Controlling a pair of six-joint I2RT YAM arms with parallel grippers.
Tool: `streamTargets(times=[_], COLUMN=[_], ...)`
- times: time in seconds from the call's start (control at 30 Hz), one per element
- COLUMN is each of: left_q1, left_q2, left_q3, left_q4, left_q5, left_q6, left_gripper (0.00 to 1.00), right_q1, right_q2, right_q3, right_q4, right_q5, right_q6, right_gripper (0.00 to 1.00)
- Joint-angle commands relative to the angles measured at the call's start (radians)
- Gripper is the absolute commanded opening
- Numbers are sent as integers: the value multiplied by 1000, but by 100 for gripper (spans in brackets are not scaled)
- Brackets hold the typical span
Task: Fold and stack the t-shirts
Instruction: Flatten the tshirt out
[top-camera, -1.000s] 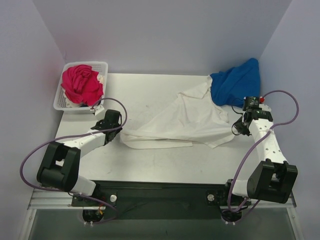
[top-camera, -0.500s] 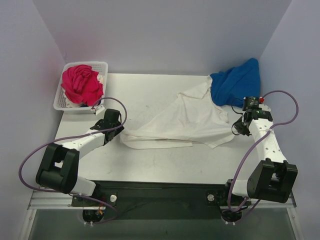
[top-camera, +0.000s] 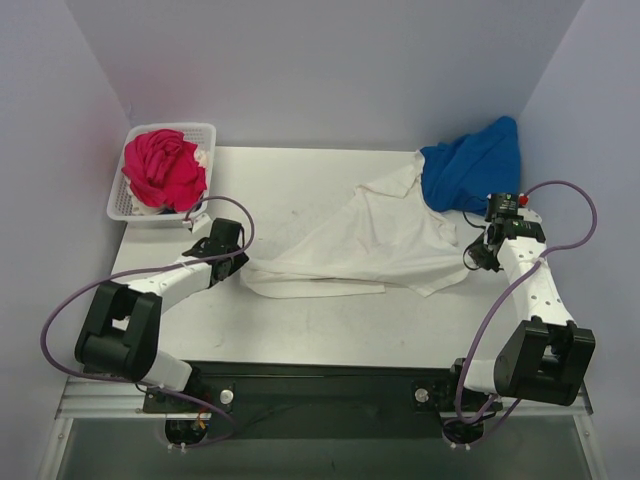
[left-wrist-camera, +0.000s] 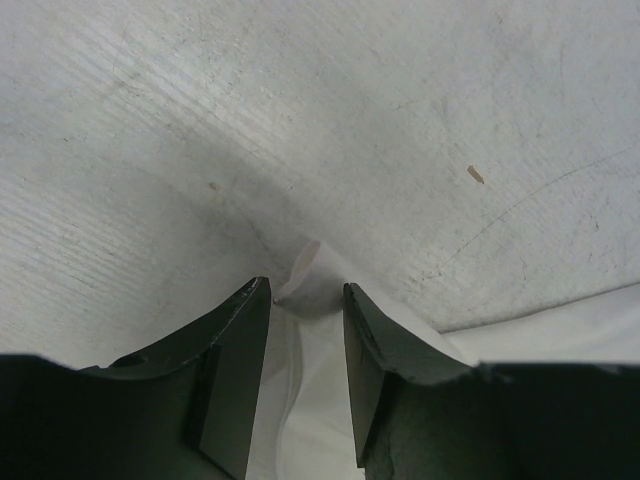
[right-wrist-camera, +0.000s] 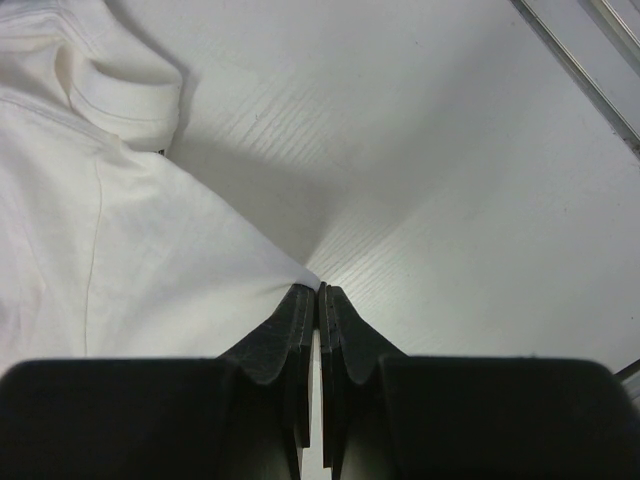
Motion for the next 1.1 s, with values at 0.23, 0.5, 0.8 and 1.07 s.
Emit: streamTargets(times=[0.23,0.5,0.8,1.07], left_q1=[5,7,19,39], left_q2=[34,-13,-158,-290], left_q3=[54,92,199,325], left_q4=[0,-61,-139,-146], left_q5=[5,-56,-125,-122], left_q6=[-13,7,48,105], left_gripper=[27,0,0,0], right_q1=[-3,-4,5,7], right_q2=[14,11,-45,-89], right_q3=[6,9,107,259], right_q4=[-32,-32,-51,-82], right_q5=[8,-1,-42,-103], right_q6=[2,3,-9,8], right_gripper=[0,0,0,0])
